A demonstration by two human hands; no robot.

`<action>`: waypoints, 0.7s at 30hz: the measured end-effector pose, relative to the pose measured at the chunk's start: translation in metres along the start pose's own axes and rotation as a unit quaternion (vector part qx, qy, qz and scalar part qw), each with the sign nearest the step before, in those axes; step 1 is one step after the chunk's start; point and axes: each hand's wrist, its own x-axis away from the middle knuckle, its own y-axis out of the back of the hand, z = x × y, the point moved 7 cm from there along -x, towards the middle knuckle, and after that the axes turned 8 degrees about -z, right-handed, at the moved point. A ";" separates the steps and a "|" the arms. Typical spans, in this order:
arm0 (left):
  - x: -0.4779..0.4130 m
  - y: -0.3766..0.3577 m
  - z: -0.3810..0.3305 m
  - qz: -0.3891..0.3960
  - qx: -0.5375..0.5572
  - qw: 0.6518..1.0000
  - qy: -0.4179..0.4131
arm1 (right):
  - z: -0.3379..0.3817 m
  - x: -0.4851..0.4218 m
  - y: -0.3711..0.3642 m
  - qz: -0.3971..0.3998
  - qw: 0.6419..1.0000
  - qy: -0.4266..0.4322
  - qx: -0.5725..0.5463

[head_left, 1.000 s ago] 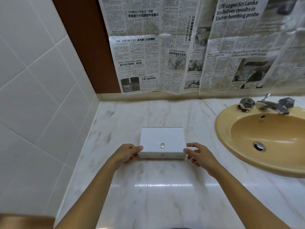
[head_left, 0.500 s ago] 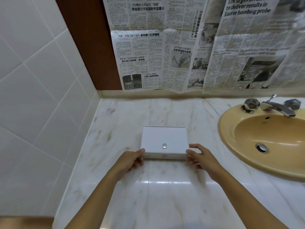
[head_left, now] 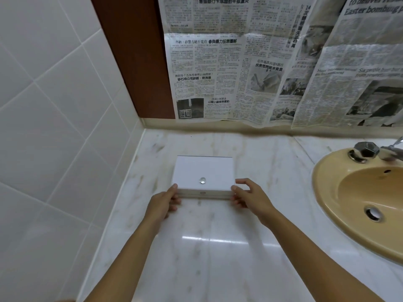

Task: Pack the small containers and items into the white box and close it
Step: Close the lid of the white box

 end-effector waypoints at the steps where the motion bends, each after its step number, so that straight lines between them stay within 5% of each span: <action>1: -0.009 0.005 -0.003 -0.013 0.008 1.000 0.003 | 0.004 -0.009 -0.012 0.003 1.000 0.002 -0.003; 12: -0.096 0.048 -0.033 -0.043 0.137 0.987 0.078 | 0.054 -0.078 -0.134 0.041 0.999 -0.006 -0.004; 21: -0.137 0.043 -0.054 0.020 0.181 0.977 0.109 | 0.075 -0.110 -0.175 0.026 0.999 0.000 -0.026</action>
